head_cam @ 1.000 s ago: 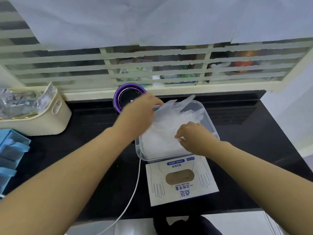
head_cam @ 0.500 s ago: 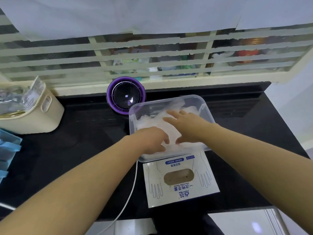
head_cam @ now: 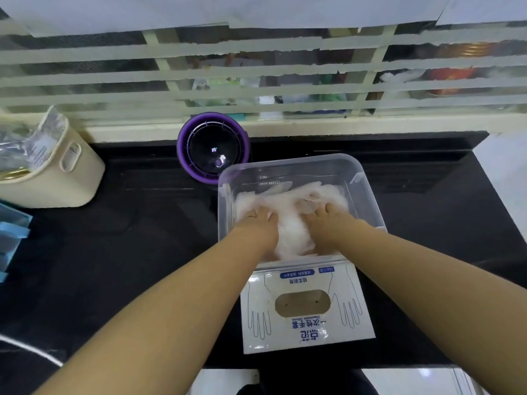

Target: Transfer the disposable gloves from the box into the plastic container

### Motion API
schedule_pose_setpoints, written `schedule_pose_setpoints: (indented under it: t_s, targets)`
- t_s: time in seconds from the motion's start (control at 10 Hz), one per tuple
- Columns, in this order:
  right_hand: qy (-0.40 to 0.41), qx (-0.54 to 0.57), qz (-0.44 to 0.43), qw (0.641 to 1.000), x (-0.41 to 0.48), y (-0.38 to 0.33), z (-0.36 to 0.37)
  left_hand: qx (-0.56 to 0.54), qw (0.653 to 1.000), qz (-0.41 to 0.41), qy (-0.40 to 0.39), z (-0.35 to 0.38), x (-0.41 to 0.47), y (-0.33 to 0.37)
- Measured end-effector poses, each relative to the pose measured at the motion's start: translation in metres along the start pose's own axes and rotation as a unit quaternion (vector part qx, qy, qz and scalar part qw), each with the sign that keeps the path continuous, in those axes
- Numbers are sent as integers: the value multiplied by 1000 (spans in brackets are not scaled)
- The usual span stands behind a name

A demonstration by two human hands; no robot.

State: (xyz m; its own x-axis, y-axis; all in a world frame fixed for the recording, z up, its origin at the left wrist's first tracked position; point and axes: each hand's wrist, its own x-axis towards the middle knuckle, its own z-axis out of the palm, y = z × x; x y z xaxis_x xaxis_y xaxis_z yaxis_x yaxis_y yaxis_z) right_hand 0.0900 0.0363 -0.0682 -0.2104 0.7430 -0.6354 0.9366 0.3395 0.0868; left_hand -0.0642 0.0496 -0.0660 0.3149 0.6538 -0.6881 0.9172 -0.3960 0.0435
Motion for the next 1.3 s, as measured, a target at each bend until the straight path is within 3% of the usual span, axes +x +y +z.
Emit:
schedule_pose_setpoints:
  t_s: [0.2, 0.4, 0.5, 0.6, 0.7, 0.8, 1.0, 1.1, 1.2, 1.3]
  targets:
    - [-32, 6, 16, 999, -5, 6, 2, 6, 1000, 5, 29, 8, 11, 8]
    - [-5, 124, -3, 992, -19, 24, -15, -6, 997, 56, 62, -14, 13, 14]
    - [52, 134, 0, 990, -47, 27, -33, 9, 990, 90, 110, -32, -6, 17]
    - [228, 148, -24, 962, -88, 16, -44, -25, 974, 112, 193, -38, -39, 14]
    - [254, 174, -91, 947, -127, -12, -30, -78, 947, 146, 276, -22, -80, 6]
    - [216, 132, -104, 962, -143, -34, 2, -65, 930, 188, 308, 8, -112, -4]
    - [261, 95, -24, 960, -129, -33, 30, -6, 940, 141, 311, 39, -107, -9]
    - [260, 90, -13, 961, -129, -28, 29, -53, 929, 134, 342, 38, -95, 1]
    - [252, 113, -23, 961, -129, -16, 25, -88, 926, 111, 350, 32, -89, 13]
    - [279, 239, -33, 930, -144, -4, 5, -109, 936, 78, 327, 26, -92, 19]
